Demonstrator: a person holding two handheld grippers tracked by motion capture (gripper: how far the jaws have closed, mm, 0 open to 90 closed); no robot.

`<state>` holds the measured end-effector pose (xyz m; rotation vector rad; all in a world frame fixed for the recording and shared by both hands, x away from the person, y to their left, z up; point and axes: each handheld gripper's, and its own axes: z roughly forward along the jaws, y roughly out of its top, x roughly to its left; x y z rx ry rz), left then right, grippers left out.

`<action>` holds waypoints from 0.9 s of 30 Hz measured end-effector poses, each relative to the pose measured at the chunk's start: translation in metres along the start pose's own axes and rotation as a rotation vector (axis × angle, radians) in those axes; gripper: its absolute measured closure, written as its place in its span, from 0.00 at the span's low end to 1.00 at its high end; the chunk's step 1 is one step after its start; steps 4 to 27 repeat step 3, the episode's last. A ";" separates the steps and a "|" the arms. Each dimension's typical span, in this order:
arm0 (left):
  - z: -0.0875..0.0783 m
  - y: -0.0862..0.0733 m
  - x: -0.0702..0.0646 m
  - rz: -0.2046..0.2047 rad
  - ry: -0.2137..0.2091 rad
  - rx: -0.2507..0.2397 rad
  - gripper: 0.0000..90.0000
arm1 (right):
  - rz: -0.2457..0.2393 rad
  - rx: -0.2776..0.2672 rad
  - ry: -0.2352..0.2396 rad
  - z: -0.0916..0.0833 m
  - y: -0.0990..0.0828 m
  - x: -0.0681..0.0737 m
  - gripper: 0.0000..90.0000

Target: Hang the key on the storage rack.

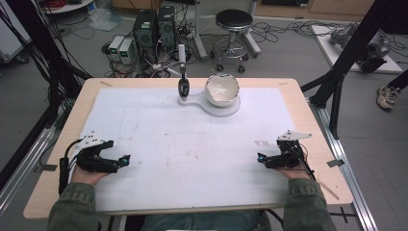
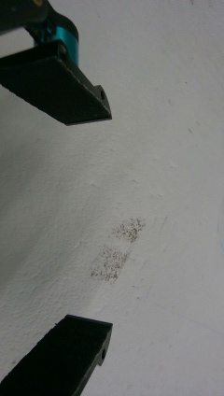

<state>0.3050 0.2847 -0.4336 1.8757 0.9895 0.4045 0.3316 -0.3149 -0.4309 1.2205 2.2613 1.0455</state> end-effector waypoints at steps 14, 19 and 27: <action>0.000 0.000 0.000 0.002 0.002 -0.001 0.04 | -0.012 -0.011 -0.005 -0.001 0.000 0.001 0.01; 0.000 0.000 0.000 0.002 0.002 -0.001 0.04 | -0.012 -0.011 -0.005 -0.001 0.000 0.001 0.01; 0.000 0.000 0.000 0.002 0.002 -0.001 0.04 | -0.012 -0.011 -0.005 -0.001 0.000 0.001 0.01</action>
